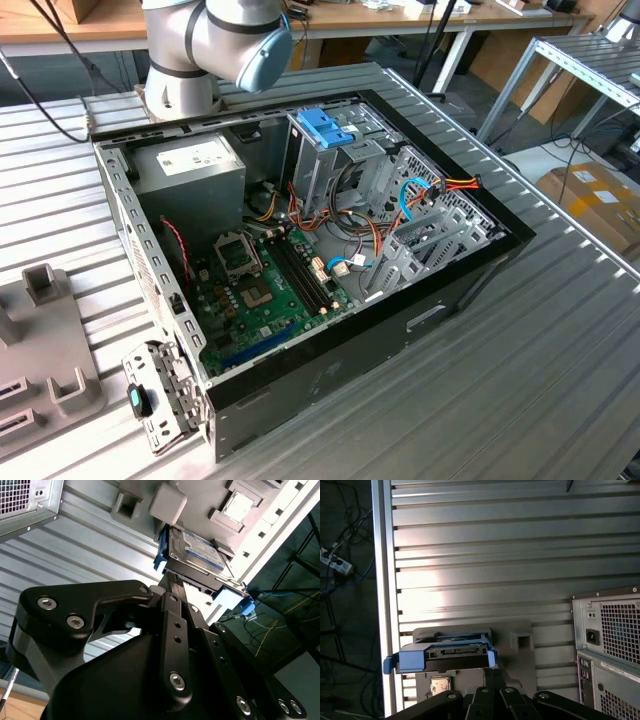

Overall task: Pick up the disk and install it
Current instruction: 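Reach for the disk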

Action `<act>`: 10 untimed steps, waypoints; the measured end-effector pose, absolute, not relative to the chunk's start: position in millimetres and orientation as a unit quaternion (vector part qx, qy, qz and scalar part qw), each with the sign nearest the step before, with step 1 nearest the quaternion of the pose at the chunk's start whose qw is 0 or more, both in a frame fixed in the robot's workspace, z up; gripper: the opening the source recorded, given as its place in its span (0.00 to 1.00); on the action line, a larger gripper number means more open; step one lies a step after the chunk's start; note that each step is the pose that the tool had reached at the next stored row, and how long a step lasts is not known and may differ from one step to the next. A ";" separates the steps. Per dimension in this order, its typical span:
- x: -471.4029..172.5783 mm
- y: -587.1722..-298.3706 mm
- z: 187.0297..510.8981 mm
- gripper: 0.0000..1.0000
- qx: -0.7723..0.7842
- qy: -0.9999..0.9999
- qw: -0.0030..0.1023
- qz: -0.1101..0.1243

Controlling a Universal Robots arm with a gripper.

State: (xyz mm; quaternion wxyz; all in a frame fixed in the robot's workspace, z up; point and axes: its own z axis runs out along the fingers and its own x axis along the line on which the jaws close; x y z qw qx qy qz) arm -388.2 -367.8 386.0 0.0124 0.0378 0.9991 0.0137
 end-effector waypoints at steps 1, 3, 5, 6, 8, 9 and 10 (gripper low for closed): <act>-389.9 -367.7 385.8 0.11 0.038 0.999 0.012 0.014; -391.4 -367.7 385.8 0.11 0.038 0.999 0.012 0.014; -391.5 -367.6 385.8 0.11 0.038 0.999 0.012 0.014; -391.6 -367.7 385.7 0.11 0.038 0.999 0.012 0.014; -391.6 -367.7 385.7 0.11 0.038 0.999 0.012 0.014; -391.6 -367.7 385.8 0.11 0.038 0.999 0.012 0.014; -392.0 -367.7 385.7 0.11 0.038 0.999 0.012 0.014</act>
